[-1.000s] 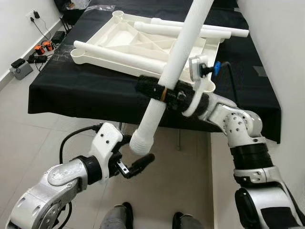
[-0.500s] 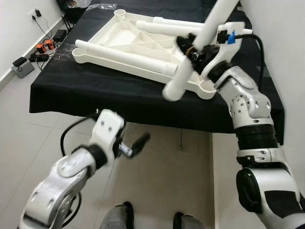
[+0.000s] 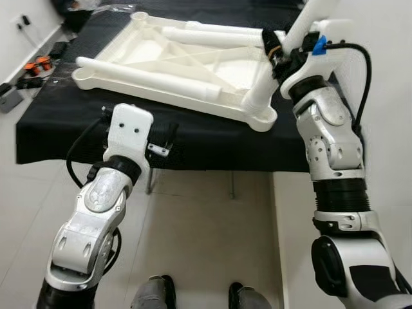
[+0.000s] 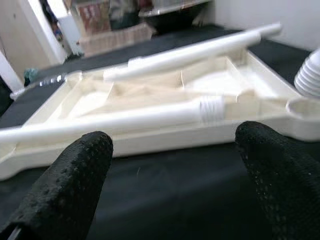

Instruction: Building children table

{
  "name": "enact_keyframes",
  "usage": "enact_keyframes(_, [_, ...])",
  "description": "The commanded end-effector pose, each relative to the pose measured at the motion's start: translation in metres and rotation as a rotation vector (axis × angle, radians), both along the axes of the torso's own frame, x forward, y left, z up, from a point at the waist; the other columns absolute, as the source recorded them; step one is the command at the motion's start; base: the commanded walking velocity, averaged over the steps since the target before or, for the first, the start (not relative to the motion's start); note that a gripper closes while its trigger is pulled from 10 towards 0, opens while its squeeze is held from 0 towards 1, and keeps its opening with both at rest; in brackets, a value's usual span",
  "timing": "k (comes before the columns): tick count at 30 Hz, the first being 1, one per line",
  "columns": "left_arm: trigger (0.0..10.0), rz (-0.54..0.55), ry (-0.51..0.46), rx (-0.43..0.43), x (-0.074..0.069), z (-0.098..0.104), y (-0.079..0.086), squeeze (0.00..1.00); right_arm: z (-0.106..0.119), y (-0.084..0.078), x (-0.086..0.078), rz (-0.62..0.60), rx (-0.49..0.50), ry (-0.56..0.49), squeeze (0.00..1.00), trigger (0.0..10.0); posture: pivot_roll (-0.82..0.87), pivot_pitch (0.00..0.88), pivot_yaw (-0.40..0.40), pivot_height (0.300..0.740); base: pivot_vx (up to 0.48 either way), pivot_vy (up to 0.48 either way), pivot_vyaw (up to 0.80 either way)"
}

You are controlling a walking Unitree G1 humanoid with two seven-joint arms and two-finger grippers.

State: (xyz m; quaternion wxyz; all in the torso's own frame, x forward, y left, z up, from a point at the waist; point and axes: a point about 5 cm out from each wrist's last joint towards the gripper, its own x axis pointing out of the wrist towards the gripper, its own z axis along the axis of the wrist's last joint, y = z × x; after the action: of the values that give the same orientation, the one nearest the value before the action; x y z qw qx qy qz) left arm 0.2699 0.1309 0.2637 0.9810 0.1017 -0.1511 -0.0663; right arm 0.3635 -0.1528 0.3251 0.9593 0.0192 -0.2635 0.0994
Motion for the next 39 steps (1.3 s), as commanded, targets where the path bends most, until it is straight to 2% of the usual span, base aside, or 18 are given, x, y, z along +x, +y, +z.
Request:
enact_keyframes(1, [10.0,0.036,-0.022,-0.003,0.002,0.002,0.003,0.00,0.005,0.007,-0.001,0.001,-0.017,-0.037,0.00,10.0,0.07,0.166,-0.026,0.740,0.000,0.000,0.00])
enact_keyframes(14, [10.0,0.071,-0.088,-0.013,0.007,0.016,0.006,0.00,0.011,0.013,-0.003,0.008,-0.005,-0.068,0.00,10.0,0.07,0.158,-0.030,0.740,0.000,0.000,0.00])
enact_keyframes(21, [10.0,0.071,-0.095,-0.010,0.008,0.017,0.005,0.00,0.011,0.013,-0.003,0.005,-0.002,-0.071,0.00,10.0,0.07,0.152,-0.026,0.740,0.247,0.000,0.00])
enact_keyframes(26, [10.0,0.072,-0.096,-0.011,0.009,0.017,0.005,0.00,0.012,0.012,-0.004,0.002,-0.001,-0.079,0.00,10.0,0.07,0.149,-0.025,0.740,0.263,0.000,-0.54])
enact_keyframes(39, [10.0,0.075,-0.112,-0.017,0.011,0.021,0.007,0.00,0.015,0.016,-0.005,0.011,-0.011,-0.095,0.00,10.0,0.07,0.160,-0.024,0.740,0.280,0.000,0.00])
